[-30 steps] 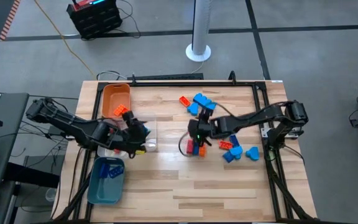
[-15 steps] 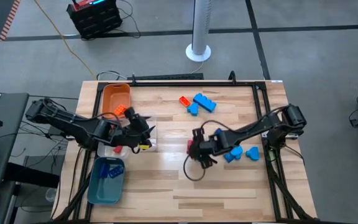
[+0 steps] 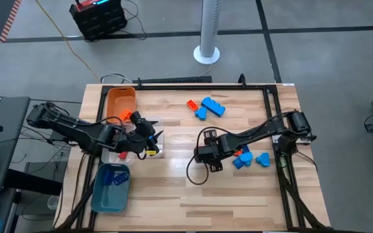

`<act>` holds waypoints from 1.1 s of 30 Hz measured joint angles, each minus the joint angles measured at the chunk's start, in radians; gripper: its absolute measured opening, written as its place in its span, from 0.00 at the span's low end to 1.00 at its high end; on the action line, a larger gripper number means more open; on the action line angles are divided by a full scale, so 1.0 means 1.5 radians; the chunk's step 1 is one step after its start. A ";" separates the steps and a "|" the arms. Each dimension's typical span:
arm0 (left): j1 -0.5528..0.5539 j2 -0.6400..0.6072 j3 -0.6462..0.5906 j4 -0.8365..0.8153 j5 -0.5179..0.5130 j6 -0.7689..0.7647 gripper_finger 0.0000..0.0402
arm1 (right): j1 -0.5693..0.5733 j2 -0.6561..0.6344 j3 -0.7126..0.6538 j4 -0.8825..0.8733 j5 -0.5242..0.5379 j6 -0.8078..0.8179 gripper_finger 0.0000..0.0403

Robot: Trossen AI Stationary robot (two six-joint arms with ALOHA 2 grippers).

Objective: Sort blocks
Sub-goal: Put the orange game piece into the orange bin

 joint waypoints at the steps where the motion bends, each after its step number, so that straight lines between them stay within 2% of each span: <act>1: 0.000 0.000 0.000 -0.005 0.000 0.000 0.49 | -0.003 -0.001 -0.001 -0.009 0.000 0.036 0.66; 8: 0.000 0.000 0.000 -0.023 0.000 0.000 0.49 | -0.013 0.003 -0.001 -0.116 0.001 0.281 0.66; 13: -0.019 0.000 0.000 -0.049 0.000 -0.006 0.49 | 0.011 -0.001 -0.002 -0.248 -0.008 0.346 0.66; 17: -0.061 0.000 0.000 -0.052 0.000 -0.005 0.49 | 0.041 -0.005 -0.002 -0.323 -0.073 0.382 0.66; 19: -0.083 0.000 0.000 -0.053 0.000 -0.005 0.49 | 0.059 -0.005 -0.002 -0.340 -0.100 0.406 0.66; 23: -0.119 0.000 0.001 -0.052 0.000 -0.005 0.49 | 0.084 -0.005 -0.002 -0.343 -0.091 0.462 0.66; 28: -0.145 0.000 0.001 -0.052 0.000 -0.009 0.49 | 0.064 -0.005 -0.026 -0.309 -0.068 0.417 0.66; 33: -0.156 0.000 0.001 -0.053 -0.001 -0.018 0.49 | 0.009 -0.021 -0.116 -0.263 -0.066 0.376 0.66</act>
